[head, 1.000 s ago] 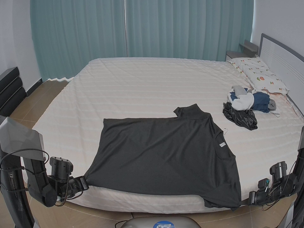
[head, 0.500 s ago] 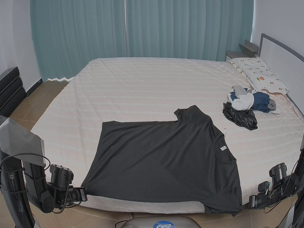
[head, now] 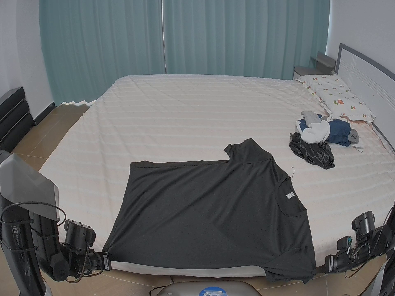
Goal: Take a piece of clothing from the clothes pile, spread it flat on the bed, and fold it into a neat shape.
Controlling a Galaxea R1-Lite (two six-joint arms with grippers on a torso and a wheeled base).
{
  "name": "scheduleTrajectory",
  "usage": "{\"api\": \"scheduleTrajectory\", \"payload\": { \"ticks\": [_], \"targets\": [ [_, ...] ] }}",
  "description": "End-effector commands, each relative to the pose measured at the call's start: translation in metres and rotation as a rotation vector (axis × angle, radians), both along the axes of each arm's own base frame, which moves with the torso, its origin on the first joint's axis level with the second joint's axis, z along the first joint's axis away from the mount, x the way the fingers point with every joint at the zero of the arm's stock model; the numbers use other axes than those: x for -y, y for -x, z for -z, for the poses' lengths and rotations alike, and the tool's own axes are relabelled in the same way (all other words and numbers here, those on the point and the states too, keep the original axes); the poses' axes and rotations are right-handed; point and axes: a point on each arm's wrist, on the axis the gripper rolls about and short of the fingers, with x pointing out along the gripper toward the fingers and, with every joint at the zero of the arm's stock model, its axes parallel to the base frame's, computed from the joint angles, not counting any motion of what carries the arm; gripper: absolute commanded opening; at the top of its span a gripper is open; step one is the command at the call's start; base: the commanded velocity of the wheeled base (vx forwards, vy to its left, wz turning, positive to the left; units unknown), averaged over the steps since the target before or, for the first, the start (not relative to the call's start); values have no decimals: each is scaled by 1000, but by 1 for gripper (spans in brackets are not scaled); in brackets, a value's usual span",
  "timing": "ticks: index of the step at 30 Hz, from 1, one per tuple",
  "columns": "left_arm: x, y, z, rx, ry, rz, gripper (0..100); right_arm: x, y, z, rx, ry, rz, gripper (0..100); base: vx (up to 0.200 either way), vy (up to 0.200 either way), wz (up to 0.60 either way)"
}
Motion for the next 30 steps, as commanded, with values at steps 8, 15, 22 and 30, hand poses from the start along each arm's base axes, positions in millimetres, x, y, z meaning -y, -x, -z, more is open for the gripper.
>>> {"api": "scheduleTrajectory", "payload": {
  "ticks": [8,15,22,30],
  "targets": [
    [2,-7,-20,116,56,-21,0,2,-9,-15,205,-43,-1,0,0,0,0],
    [1,-31,-28,210,78,-46,0,4,-30,-19,355,-37,-3,0,0,0,0],
    [3,-55,-34,235,102,-42,0,10,-52,-19,460,-36,14,0,0,0,0],
    [2,-86,-57,214,267,-98,0,12,-69,-26,549,-96,100,0,0,0,0]
  ]
}}
